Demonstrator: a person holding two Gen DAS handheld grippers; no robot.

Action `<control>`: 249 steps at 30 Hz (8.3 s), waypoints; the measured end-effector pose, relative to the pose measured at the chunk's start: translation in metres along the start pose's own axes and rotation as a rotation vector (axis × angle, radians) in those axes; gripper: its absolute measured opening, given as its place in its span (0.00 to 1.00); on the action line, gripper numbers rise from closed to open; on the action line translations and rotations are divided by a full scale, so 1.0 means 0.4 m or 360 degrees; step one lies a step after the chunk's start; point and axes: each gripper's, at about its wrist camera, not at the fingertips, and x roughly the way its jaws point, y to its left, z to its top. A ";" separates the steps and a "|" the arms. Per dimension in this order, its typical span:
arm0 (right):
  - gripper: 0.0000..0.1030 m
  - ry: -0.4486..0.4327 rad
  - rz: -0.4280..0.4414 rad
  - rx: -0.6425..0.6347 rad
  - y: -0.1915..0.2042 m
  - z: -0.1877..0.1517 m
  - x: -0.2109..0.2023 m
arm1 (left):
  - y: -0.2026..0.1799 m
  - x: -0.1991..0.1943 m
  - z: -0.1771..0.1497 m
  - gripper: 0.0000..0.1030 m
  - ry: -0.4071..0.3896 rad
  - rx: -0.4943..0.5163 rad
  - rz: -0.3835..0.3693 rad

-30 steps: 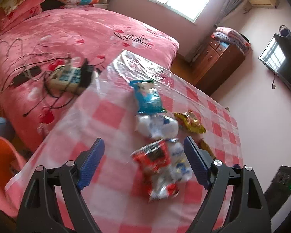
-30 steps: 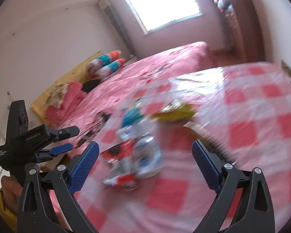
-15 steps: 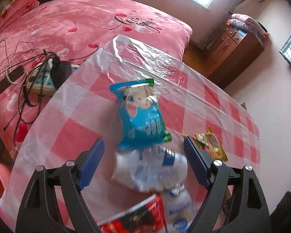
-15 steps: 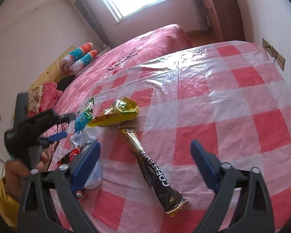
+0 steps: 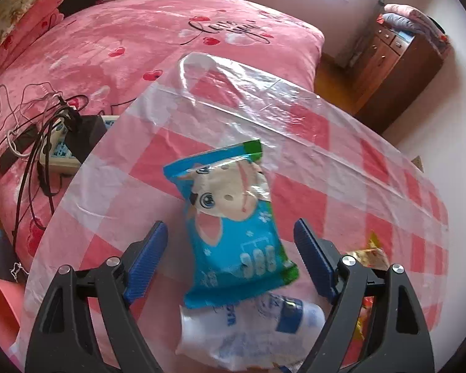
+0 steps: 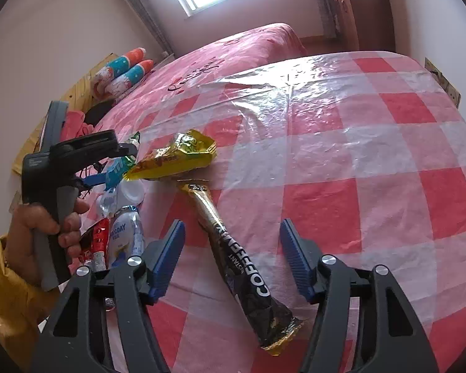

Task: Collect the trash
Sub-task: 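Grasp the blue cartoon snack pack with the left tool while the right tool grasps the black-gold COFFEE stick, then lift the blue snack pack and COFFEE stick off the table with both tools, then carry the snack pack and COFFEE stick over the orange bucket, then open both tools to drop the snack pack and COFFEE stick into the bucket, then move both open tools back over the remaining trash on the table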

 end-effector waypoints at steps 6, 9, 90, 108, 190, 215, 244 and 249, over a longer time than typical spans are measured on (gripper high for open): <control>0.49 0.0001 -0.0161 -0.0159 0.040 -0.014 0.010 | -0.013 -0.004 -0.021 0.54 -0.0052 0.0050 0.0021; 0.34 0.0015 -0.0178 -0.0193 0.048 -0.018 0.016 | -0.020 -0.011 -0.037 0.48 -0.0095 0.0065 0.0057; 0.15 0.0387 0.0924 0.0144 0.363 -0.169 -0.017 | 0.505 -0.361 -0.497 0.43 -0.0093 -0.0173 -0.0567; 0.15 0.0780 0.1131 -0.0149 0.751 -0.247 0.094 | 0.829 -0.446 -0.545 0.43 -0.0283 -0.0556 -0.0410; 0.91 -0.0083 0.0168 -0.0307 0.414 -0.200 -0.060 | 0.465 -0.411 -0.540 0.85 -0.0133 -0.0078 -0.0175; 0.91 -0.0127 0.0068 0.0006 0.171 -0.116 -0.096 | 0.223 -0.366 -0.530 0.85 -0.0062 0.0153 -0.0286; 0.92 -0.0088 0.0040 0.0105 0.065 -0.082 -0.073 | 0.076 -0.237 -0.427 0.85 -0.0087 0.0079 -0.0323; 0.92 -0.0073 0.0056 0.0082 0.075 -0.085 -0.063 | 0.062 -0.229 -0.421 0.85 -0.0124 0.0127 -0.0262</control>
